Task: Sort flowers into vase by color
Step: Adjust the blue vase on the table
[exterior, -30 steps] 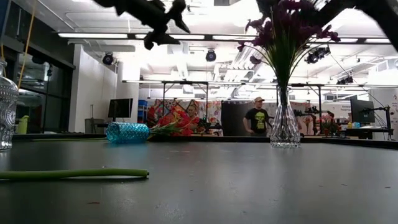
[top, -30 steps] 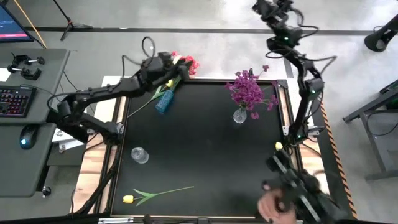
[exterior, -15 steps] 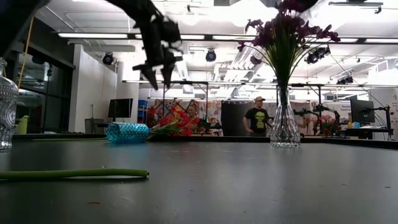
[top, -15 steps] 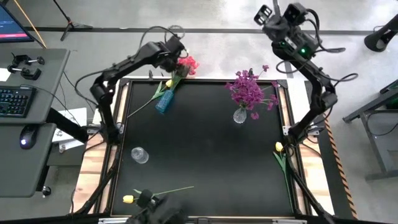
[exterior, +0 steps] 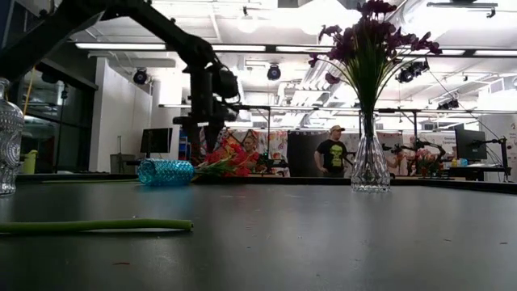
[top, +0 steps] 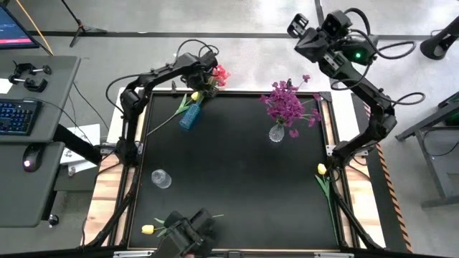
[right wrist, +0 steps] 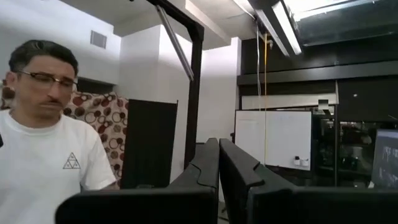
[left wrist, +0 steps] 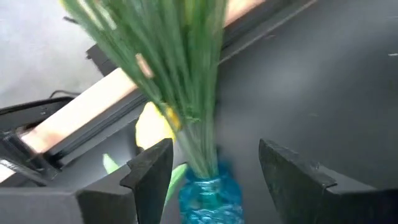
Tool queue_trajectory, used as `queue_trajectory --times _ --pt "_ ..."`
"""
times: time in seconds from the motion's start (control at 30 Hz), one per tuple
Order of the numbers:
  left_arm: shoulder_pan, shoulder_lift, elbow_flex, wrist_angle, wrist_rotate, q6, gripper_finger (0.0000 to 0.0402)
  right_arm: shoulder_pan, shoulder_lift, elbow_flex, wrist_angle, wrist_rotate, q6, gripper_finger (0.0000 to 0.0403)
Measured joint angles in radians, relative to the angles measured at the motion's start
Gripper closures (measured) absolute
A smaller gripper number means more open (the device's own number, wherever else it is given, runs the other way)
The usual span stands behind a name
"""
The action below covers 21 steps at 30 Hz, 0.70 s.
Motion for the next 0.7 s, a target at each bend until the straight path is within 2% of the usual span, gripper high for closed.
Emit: queue_trajectory --times 0.17,0.7 --pt "0.01 0.043 0.0 -0.004 -0.014 -0.009 0.0174 0.017 -0.005 0.0 -0.058 -0.007 -0.067 0.0403" --pt "0.009 0.135 0.0 -0.015 -0.044 -0.027 0.0174 0.02 -0.004 0.0 -0.075 -0.021 -0.089 0.0403"
